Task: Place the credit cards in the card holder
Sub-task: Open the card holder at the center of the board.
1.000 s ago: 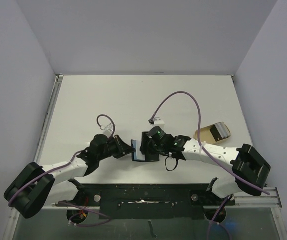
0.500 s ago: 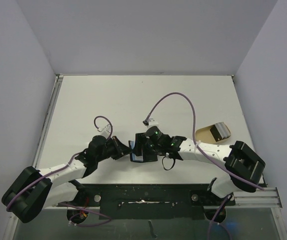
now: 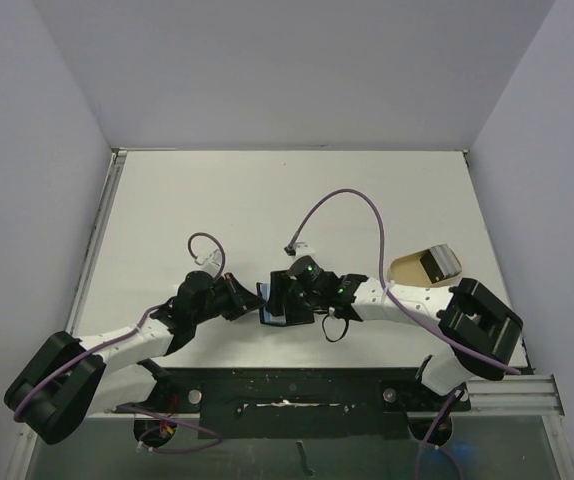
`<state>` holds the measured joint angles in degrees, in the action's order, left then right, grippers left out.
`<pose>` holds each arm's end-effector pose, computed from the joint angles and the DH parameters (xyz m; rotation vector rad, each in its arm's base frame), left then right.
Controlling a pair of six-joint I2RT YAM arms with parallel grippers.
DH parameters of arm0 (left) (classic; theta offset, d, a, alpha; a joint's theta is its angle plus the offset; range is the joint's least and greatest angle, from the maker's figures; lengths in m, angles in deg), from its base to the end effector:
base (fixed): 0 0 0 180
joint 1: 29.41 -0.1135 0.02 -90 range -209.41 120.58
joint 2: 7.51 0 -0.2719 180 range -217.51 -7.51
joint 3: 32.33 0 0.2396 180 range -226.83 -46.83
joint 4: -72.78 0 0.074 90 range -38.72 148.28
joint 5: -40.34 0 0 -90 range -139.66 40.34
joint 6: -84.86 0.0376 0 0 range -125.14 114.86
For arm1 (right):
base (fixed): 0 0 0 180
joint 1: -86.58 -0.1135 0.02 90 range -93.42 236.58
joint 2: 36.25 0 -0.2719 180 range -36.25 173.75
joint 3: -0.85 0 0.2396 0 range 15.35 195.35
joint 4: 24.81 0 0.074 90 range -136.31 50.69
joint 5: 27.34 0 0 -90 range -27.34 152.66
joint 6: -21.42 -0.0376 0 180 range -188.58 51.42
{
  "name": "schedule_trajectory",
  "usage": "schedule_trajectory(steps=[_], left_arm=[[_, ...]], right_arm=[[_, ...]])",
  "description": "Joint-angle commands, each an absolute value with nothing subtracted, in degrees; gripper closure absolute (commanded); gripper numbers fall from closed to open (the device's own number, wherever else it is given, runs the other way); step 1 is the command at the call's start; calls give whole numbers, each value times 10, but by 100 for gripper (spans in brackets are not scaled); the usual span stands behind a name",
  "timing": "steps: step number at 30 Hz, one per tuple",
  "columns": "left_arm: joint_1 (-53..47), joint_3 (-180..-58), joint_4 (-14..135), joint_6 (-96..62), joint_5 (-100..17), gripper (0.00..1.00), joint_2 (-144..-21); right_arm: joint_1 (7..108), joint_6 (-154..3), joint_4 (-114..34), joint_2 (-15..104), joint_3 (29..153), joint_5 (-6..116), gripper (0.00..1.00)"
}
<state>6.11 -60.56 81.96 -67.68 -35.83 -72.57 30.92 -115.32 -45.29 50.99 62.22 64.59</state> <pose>0.1535 -0.1206 0.1651 -0.3735 2.2774 -1.2345 0.1700 0.2466 0.1998 -0.1800 2.5272 0.7640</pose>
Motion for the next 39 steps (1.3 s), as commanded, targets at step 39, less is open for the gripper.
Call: schedule_trajectory(steps=[39], left_arm=[[59, -631, 897, -669, -308, 88, -764]], right_arm=[[294, -1181, -670, 424, 683, 827, 47]])
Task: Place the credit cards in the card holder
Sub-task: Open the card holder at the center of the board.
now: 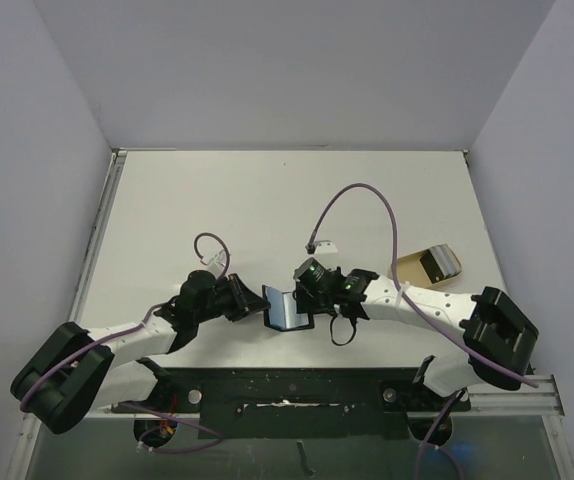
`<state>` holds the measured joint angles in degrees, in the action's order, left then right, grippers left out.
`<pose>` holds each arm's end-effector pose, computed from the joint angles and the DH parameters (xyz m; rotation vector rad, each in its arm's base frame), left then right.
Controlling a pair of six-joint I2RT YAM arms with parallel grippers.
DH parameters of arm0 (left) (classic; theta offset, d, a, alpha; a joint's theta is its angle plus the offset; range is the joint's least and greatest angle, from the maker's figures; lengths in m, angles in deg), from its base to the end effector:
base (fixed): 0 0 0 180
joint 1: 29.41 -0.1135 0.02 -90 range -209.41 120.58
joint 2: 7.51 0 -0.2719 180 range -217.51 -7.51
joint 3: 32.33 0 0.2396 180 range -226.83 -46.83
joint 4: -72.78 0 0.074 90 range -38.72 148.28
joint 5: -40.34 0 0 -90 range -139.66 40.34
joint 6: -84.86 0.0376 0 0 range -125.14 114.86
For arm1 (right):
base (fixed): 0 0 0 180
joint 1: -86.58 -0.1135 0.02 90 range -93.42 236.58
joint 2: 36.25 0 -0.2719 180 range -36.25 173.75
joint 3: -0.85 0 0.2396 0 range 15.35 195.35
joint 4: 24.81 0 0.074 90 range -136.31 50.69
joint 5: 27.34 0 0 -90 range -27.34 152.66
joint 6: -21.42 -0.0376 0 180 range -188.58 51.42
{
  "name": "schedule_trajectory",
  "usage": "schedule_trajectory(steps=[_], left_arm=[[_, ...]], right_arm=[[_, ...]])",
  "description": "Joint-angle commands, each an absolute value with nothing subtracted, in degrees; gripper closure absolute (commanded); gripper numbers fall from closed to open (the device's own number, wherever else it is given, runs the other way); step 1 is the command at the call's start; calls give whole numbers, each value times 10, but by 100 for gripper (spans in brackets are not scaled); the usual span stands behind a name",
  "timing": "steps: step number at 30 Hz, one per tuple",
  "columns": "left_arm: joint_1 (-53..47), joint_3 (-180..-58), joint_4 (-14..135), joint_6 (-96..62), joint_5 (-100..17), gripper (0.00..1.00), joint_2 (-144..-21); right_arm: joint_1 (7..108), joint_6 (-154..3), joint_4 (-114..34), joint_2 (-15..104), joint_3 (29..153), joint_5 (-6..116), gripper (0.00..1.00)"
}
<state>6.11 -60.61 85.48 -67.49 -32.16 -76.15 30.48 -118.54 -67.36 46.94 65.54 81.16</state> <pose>0.1569 -0.1259 0.1606 -0.3277 2.3038 -1.2910 0.1594 0.2158 0.2115 -0.0298 2.5740 0.2786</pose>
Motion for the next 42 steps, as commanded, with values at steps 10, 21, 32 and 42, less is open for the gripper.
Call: schedule_trajectory(steps=[10, 21, 32, 42], left_arm=[[59, -630, 899, -668, -308, 100, -763], [58, -634, 895, -671, -312, 100, -763], [59, -630, 891, -678, -320, 100, -762], [59, -630, 883, -668, -327, 100, -766]], right_arm=[[289, -1159, -515, 429, 642, 701, 43], [281, -1162, -502, 477, 650, 682, 41], [283, -1163, -509, 510, 650, 689, 41], [284, -1185, -578, 496, 651, 754, 43]])
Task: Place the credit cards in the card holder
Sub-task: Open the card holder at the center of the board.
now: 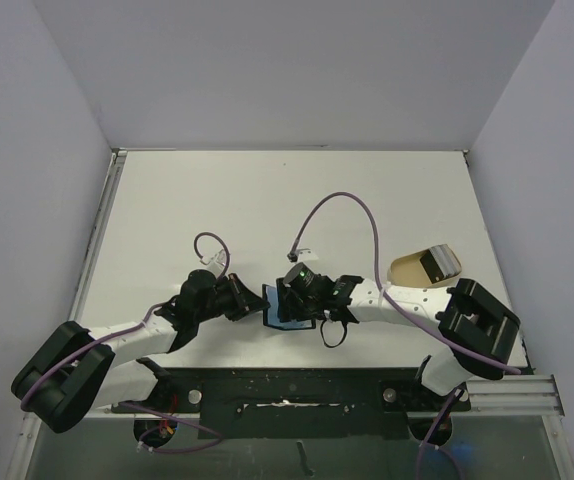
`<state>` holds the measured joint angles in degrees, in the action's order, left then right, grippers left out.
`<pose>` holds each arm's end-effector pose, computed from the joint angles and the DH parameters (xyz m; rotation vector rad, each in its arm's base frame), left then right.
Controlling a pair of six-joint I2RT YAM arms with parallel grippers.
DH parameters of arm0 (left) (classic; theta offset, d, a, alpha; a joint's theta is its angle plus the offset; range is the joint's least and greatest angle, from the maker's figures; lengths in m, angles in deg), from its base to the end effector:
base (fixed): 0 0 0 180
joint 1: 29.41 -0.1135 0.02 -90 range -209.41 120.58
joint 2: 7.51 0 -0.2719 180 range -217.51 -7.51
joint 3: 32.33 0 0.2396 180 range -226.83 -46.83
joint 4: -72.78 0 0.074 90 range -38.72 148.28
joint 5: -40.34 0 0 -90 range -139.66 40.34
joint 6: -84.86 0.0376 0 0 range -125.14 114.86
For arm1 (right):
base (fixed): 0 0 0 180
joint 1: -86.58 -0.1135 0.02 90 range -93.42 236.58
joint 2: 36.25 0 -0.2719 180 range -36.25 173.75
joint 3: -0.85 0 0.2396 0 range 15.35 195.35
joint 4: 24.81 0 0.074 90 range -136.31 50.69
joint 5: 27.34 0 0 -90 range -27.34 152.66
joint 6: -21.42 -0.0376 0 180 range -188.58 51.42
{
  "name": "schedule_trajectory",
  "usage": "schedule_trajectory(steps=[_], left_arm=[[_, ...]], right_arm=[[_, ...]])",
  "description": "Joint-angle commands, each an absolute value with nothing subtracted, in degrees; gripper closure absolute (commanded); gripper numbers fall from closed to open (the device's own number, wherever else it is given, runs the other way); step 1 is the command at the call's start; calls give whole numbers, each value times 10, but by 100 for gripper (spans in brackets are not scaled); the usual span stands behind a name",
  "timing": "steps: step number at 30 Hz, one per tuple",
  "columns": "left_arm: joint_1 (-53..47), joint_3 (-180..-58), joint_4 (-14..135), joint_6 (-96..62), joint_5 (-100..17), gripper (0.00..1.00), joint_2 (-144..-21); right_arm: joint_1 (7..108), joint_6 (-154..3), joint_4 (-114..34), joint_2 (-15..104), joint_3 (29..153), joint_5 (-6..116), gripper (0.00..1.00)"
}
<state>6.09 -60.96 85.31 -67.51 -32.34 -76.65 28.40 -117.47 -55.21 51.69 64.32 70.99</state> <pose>0.1583 -0.1266 0.1604 -0.3328 2.3081 -1.2848 0.1587 0.2455 0.1950 -0.1514 2.6060 0.5514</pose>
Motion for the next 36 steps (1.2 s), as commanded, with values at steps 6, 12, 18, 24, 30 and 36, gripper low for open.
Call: schedule_trajectory(steps=[6, 12, 18, 24, 30, 36], left_arm=[[58, -629, 865, -656, -337, 100, -758], [58, -635, 843, -640, -348, 100, -755], [58, -635, 843, -635, -346, 100, -757], [57, -628, 859, -638, -338, 100, -755], [55, -622, 873, -642, -331, 100, -762], [47, -618, 878, -642, -324, 100, -768]], right_arm=[[284, -1179, -601, 470, 656, 769, 40], [284, -1186, -663, 456, 687, 811, 40], [285, -1185, -688, 453, 706, 831, 45], [285, -1180, -690, 467, 723, 833, 52], [288, -1179, -677, 482, 716, 837, 55], [296, -1183, -665, 505, 693, 839, 61]])
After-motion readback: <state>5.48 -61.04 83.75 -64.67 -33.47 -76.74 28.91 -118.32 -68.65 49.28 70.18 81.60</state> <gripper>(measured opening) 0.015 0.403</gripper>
